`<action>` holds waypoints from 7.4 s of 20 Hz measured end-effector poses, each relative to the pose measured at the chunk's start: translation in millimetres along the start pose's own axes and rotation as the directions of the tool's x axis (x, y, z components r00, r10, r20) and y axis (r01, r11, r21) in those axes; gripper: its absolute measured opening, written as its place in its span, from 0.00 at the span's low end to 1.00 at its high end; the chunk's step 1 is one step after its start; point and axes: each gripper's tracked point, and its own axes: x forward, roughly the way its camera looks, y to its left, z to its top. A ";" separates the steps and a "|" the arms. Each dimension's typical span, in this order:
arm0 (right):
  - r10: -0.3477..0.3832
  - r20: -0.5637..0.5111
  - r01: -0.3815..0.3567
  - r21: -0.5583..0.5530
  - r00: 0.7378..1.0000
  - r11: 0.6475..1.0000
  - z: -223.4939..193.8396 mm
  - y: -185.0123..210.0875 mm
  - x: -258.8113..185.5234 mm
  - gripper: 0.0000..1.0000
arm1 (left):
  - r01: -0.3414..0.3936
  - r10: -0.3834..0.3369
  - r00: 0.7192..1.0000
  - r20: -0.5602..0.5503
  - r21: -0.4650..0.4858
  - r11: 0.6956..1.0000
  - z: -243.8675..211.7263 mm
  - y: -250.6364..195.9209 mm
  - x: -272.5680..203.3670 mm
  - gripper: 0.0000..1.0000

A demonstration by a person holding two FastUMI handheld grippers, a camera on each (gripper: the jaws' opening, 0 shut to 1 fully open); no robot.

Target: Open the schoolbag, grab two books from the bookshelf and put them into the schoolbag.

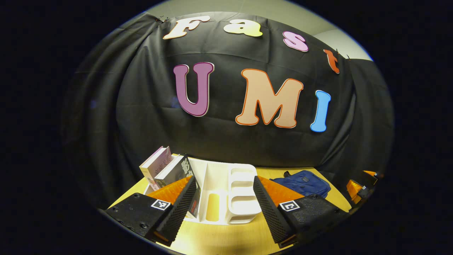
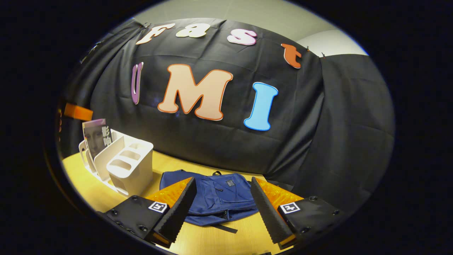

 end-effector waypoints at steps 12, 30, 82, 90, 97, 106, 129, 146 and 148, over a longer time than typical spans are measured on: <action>0.010 -0.079 -0.034 -0.308 0.997 0.951 -54.9 12.2 32.1 0.98 | -0.100 0.100 0.995 -0.025 -0.005 0.995 -8.0 34.7 -9.0 0.95; 0.104 -0.183 -0.209 -0.794 0.978 0.571 -165.0 80.1 78.1 0.96 | -0.297 0.294 0.950 -0.111 -0.011 0.955 -32.4 104.2 -26.7 0.94; -0.117 -0.139 0.002 -0.638 0.983 0.770 -76.6 30.3 146.5 0.08 | -0.223 0.216 0.901 -0.375 0.025 0.975 -91.9 135.1 80.9 0.94; -0.124 -0.170 -0.003 -0.601 0.978 0.799 -79.0 27.2 136.8 0.07 | -0.143 0.164 0.879 -0.448 0.081 0.986 -92.7 127.5 97.5 0.84; -0.124 -0.180 -0.003 -0.577 0.976 0.817 -79.7 27.7 136.2 0.08 | -0.040 0.104 0.784 -0.612 0.117 0.992 -91.5 118.0 107.1 0.76; -0.111 -0.188 -0.018 -0.578 0.976 0.816 -82.2 30.2 132.0 0.07 | 0.072 0.031 0.582 -0.813 0.089 0.993 -94.8 116.1 125.4 0.67; -0.086 -0.198 -0.044 -0.572 0.976 0.819 -84.0 31.0 127.6 0.07 | 0.032 0.093 0.335 -0.938 0.110 0.993 -136.1 115.8 156.1 0.40; -0.060 -0.176 -0.048 -0.553 0.983 0.831 -87.5 23.9 117.9 0.07 | -0.008 0.227 0.296 -0.928 0.235 0.972 -63.4 113.1 107.2 0.41; -0.060 -0.173 -0.045 -0.546 0.983 0.837 -89.3 22.4 116.2 0.05 | -0.024 0.218 0.314 -0.924 0.221 0.975 -43.6 107.4 97.3 0.41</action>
